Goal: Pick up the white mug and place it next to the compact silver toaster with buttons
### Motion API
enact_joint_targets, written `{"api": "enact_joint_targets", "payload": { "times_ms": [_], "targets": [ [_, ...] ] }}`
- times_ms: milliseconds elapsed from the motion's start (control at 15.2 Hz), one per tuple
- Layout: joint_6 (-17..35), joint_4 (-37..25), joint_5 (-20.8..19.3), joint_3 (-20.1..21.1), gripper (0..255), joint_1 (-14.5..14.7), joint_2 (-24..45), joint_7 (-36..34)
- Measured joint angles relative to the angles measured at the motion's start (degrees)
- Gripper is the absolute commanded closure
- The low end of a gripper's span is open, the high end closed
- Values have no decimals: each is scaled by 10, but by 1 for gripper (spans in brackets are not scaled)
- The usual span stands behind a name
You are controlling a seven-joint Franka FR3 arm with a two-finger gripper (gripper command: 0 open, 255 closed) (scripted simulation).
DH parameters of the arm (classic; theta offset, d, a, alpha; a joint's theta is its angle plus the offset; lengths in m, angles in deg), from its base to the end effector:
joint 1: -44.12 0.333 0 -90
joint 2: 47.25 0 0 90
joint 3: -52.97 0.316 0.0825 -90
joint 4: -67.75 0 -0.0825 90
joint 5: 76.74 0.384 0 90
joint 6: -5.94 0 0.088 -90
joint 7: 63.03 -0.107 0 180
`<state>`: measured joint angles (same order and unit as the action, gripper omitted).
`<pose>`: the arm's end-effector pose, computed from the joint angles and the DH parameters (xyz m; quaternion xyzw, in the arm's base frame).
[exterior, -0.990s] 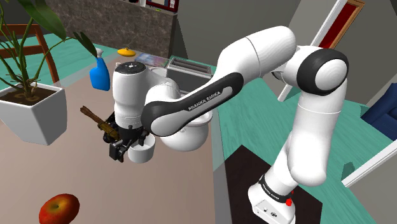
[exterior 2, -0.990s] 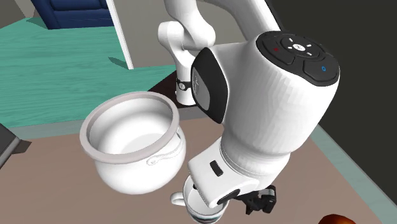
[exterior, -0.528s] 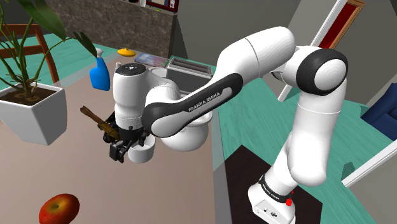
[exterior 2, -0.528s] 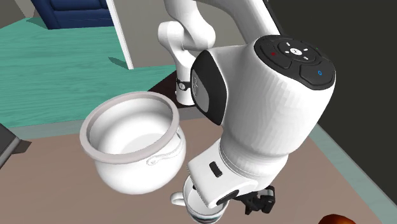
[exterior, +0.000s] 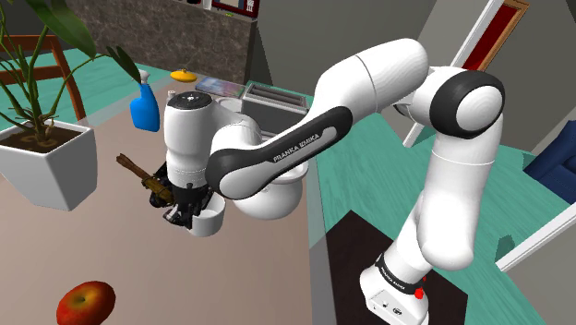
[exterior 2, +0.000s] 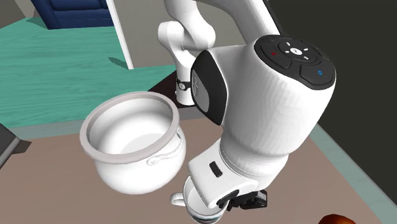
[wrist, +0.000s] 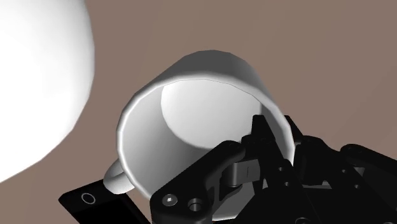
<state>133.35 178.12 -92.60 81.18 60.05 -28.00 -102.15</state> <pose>0.4577 0.4114 0.3351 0.9928 0.1155 0.0254 0.0201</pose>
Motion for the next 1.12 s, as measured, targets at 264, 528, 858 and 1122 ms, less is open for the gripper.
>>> {"api": "enact_joint_targets", "payload": {
  "times_ms": [264,528,858,1122],
  "targets": [
    [-7,-1,5,2,255,-2,-7,4],
    [-30,-12,16,6,255,-6,-21,13],
    [-63,-32,28,11,255,-7,-37,21],
    [-88,-44,39,15,255,-10,-52,29]
  ]
}}
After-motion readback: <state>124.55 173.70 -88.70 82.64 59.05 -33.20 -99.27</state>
